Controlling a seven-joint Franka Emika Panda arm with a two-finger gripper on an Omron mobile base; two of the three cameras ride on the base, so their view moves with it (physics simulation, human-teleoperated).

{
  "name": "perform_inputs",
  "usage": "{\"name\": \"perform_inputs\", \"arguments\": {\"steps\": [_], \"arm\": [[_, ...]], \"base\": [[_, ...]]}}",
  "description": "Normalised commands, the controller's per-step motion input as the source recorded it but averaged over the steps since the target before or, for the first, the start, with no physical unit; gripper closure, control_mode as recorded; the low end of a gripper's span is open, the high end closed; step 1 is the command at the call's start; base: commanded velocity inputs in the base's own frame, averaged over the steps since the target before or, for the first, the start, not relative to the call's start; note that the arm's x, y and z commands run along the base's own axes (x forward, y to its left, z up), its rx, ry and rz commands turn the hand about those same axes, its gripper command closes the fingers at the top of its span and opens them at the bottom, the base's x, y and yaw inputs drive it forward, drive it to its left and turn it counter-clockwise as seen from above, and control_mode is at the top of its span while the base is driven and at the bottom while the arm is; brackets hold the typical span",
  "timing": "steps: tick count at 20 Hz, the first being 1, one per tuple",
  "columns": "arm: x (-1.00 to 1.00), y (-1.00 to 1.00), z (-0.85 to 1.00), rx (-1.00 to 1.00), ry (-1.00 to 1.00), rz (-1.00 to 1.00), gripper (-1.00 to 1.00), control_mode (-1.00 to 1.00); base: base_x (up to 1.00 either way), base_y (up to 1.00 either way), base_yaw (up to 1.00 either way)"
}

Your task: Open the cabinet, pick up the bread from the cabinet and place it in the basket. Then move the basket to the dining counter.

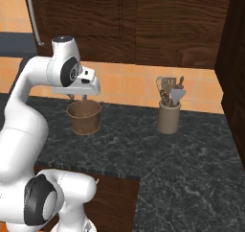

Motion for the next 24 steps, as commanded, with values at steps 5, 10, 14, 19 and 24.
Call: {"name": "perform_inputs", "arguments": {"steps": [5, 10, 14, 19, 24], "arm": [[-0.61, 0.05, 0.00, 0.00, -0.13, 0.01, -1.00, -1.00], [-0.34, 0.92, 0.04, -0.01, -0.45, -0.12, -1.00, -1.00], [-0.05, 0.93, 0.58, 0.00, -0.42, -0.01, -1.00, -1.00], [-0.01, 0.91, 0.76, 0.00, -0.20, 0.00, -1.00, -1.00], [0.08, 0.39, 0.89, 0.01, -0.03, 0.00, -1.00, -1.00]], "base": [[0.00, 0.00, 0.00], [0.00, 0.00, 0.00], [0.00, 0.00, 0.00], [0.00, 0.00, 0.00], [0.00, 0.00, 0.00]]}}
